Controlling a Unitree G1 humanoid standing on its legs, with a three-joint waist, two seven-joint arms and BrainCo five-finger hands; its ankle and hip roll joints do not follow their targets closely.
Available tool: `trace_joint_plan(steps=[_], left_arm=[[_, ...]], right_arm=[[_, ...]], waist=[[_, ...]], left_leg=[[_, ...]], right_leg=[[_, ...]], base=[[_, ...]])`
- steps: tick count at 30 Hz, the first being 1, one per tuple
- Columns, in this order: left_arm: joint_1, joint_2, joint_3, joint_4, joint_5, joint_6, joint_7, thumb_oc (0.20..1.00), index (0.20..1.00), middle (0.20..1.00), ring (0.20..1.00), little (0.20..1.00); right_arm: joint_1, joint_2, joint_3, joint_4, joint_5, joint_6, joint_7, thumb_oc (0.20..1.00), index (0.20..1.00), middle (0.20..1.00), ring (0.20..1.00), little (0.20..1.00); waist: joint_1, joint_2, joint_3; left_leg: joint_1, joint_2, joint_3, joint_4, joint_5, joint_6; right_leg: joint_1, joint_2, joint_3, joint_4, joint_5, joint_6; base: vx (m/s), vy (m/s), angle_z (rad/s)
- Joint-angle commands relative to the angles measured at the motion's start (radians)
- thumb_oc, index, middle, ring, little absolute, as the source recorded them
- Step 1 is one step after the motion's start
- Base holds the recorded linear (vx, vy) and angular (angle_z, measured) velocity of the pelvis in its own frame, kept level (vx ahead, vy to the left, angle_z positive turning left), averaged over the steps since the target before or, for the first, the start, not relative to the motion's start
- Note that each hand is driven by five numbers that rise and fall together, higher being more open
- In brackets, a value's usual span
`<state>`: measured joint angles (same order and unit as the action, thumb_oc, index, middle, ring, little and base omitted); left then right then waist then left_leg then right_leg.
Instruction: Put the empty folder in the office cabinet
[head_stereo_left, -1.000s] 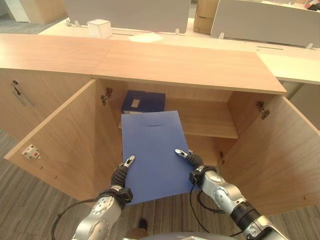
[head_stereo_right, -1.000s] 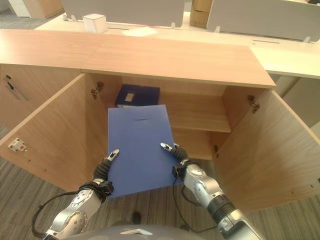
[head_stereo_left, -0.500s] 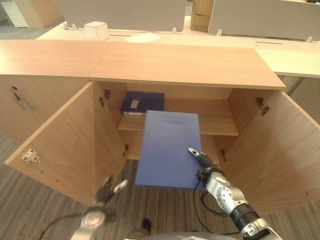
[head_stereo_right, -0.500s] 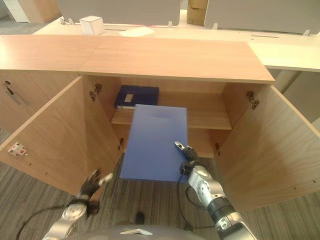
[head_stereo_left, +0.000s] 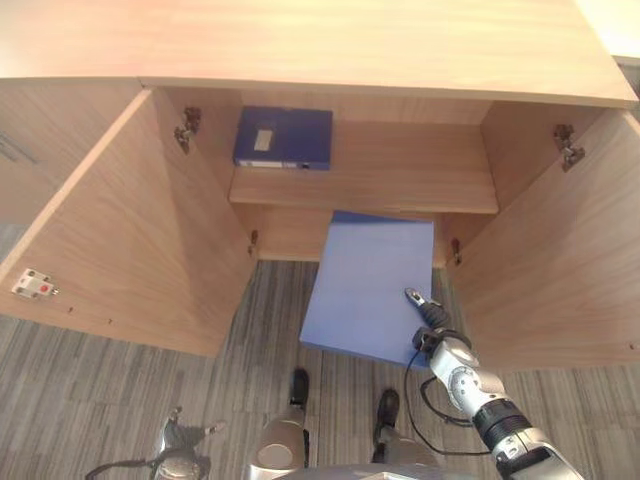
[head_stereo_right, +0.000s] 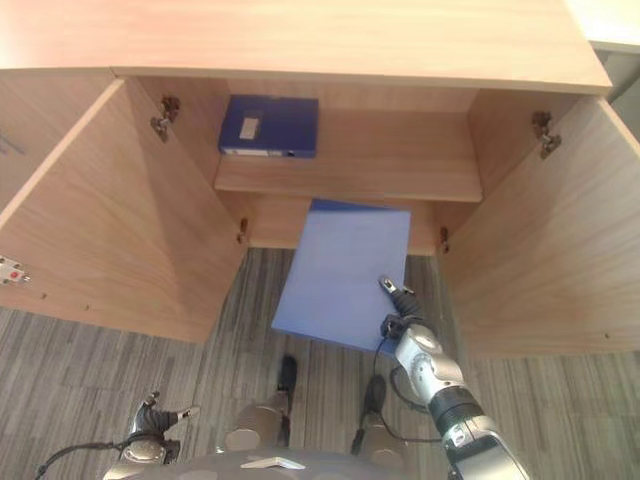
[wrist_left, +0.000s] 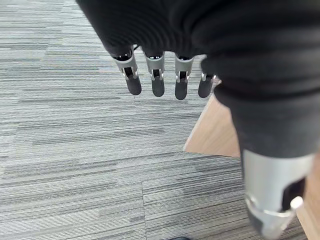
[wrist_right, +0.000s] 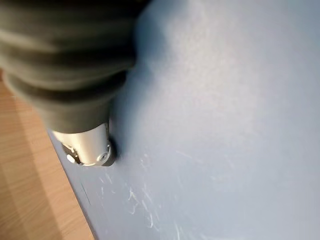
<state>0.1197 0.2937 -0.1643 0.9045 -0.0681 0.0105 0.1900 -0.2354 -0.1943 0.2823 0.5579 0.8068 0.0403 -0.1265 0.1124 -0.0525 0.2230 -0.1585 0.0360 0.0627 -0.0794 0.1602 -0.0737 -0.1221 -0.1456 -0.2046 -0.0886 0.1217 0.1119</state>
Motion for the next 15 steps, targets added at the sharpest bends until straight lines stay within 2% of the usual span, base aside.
trace_joint_plan(steps=[1,4,6,7,8,11,12,15], left_arm=[[-0.016,0.046,-0.024,0.043,0.021,-0.012,0.054,1.000,1.000,1.000,1.000,1.000],[-0.016,0.049,-0.026,0.045,0.030,-0.014,0.057,1.000,1.000,1.000,1.000,1.000],[-0.017,0.051,-0.022,0.066,0.040,-0.016,0.061,1.000,1.000,1.000,1.000,1.000],[-0.012,0.052,-0.012,0.081,0.043,-0.016,0.066,1.000,1.000,1.000,1.000,1.000],[-0.012,0.052,-0.012,0.081,0.043,-0.016,0.066,1.000,1.000,1.000,1.000,1.000],[-0.012,0.059,0.004,0.100,0.047,-0.019,0.072,1.000,1.000,1.000,1.000,1.000],[-0.025,0.071,0.009,0.117,0.043,-0.024,0.087,1.000,1.000,1.000,1.000,1.000],[-0.042,0.084,0.007,0.118,0.036,-0.028,0.093,1.000,1.000,1.000,1.000,1.000]], right_arm=[[-0.089,0.019,0.009,-0.035,0.037,-0.089,0.007,0.200,0.200,0.200,0.200,0.200],[-0.091,0.028,0.012,-0.024,0.043,-0.090,0.008,0.200,0.200,0.200,0.200,0.200],[-0.090,0.039,0.015,-0.019,0.046,-0.090,0.010,0.200,0.200,0.200,0.200,0.200],[-0.087,0.045,0.017,-0.018,0.040,-0.088,0.013,0.200,0.200,0.200,0.200,0.200],[-0.087,0.045,0.017,-0.018,0.040,-0.088,0.013,0.200,0.200,0.200,0.200,0.200],[-0.099,0.051,0.029,-0.025,0.031,-0.094,0.027,0.200,0.200,0.200,0.200,0.200],[-0.121,0.061,0.038,-0.022,0.030,-0.106,0.024,0.200,0.200,0.200,0.200,0.200],[-0.139,0.059,0.043,-0.029,0.033,-0.110,0.017,0.200,0.200,0.200,0.200,0.200]], waist=[[0.015,-0.038,-0.005],[0.020,-0.040,-0.003],[0.023,-0.041,-0.006],[0.029,-0.041,-0.007],[0.029,-0.041,-0.007],[0.046,-0.034,0.011],[0.051,-0.034,0.041],[0.052,-0.033,0.076]], left_leg=[[0.006,0.012,-0.026,-0.008,-0.115,0.014],[0.011,0.000,-0.024,-0.008,-0.121,0.019],[0.018,-0.020,-0.024,-0.008,-0.135,0.030],[0.030,-0.042,-0.024,-0.008,-0.145,0.043],[0.030,-0.042,-0.024,-0.008,-0.145,0.043],[0.058,-0.073,-0.027,-0.008,-0.158,0.066],[0.064,-0.076,-0.029,-0.008,-0.163,0.071],[0.048,-0.076,-0.030,-0.008,-0.156,0.070]], right_leg=[[0.015,-0.109,-0.005,0.013,-0.015,0.090],[0.018,-0.119,-0.006,0.011,-0.011,0.097],[0.019,-0.140,-0.005,0.017,-0.006,0.109],[0.010,-0.167,0.004,0.040,-0.001,0.123],[0.010,-0.167,0.004,0.040,-0.001,0.123],[-0.040,-0.228,0.030,0.166,0.004,0.138],[-0.088,-0.249,0.040,0.213,0.037,0.136],[-0.130,-0.248,0.033,0.193,0.078,0.129]], base=[[0.00,0.044,-0.02],[0.00,0.080,-0.01],[0.01,0.173,0.01],[0.01,0.171,0.00],[0.00,0.191,-0.02],[-0.01,0.181,-0.12],[-0.04,0.102,-0.28],[-0.08,0.002,-0.17]])
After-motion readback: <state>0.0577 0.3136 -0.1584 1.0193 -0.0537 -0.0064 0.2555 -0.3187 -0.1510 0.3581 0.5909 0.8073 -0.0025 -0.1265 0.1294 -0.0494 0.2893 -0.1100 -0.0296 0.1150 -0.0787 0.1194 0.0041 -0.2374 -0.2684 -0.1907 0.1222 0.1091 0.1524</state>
